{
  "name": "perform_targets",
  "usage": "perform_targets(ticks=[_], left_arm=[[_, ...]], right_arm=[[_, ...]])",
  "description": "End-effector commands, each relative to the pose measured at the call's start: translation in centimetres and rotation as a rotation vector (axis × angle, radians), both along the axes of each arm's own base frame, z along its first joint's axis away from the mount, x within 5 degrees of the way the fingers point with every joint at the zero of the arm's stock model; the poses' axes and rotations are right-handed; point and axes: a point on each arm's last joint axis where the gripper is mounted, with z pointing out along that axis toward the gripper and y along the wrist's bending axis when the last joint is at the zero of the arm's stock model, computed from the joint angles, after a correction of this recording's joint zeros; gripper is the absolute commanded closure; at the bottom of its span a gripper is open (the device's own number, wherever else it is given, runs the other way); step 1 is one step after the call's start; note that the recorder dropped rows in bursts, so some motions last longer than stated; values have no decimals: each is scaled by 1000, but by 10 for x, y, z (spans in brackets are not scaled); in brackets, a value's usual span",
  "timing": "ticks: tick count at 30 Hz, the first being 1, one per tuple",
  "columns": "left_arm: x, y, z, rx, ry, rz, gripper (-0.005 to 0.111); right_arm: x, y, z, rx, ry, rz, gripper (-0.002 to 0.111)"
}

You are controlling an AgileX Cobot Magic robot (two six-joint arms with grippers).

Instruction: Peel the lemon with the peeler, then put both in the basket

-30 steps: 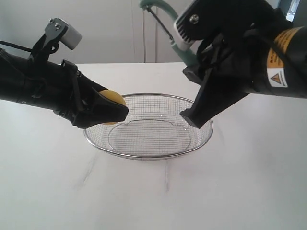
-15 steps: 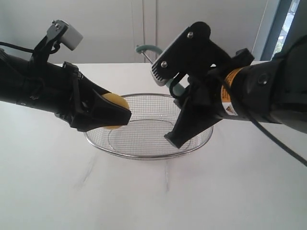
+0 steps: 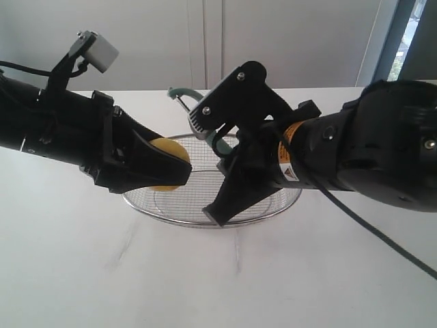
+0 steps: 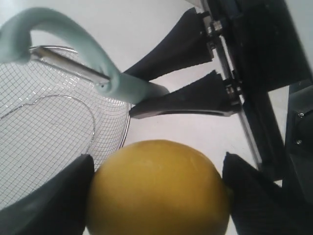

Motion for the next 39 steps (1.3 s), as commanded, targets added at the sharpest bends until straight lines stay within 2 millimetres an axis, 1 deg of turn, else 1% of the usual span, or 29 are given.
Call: perform_targets(ticks=[1,9,12,18,22,34,39], left_arm=[[-2,-1,3,-44,27,-2,107],[-2,-1,4,-50,29,3,107],[-2,-1,4,-48,22,2,107],[-1,-1,4,-43,3,1,107],[3,1,3,-31,-16,35,107],[7,2,2,-15,-40,75,107],[8,3,2,-12,-45,82,107]], right_arm=[[0,4,-5,36,31,-7,108],[-3,14,-17,20,75,9,108],[-7,17,-16,19,71,31,108],[-9,14,-12,7,64,24,108],[-13,9,1,34,31,26,108],[-21,-3,24,74,-24,19,108],[-29,-17,45,71,-105,17,108]])
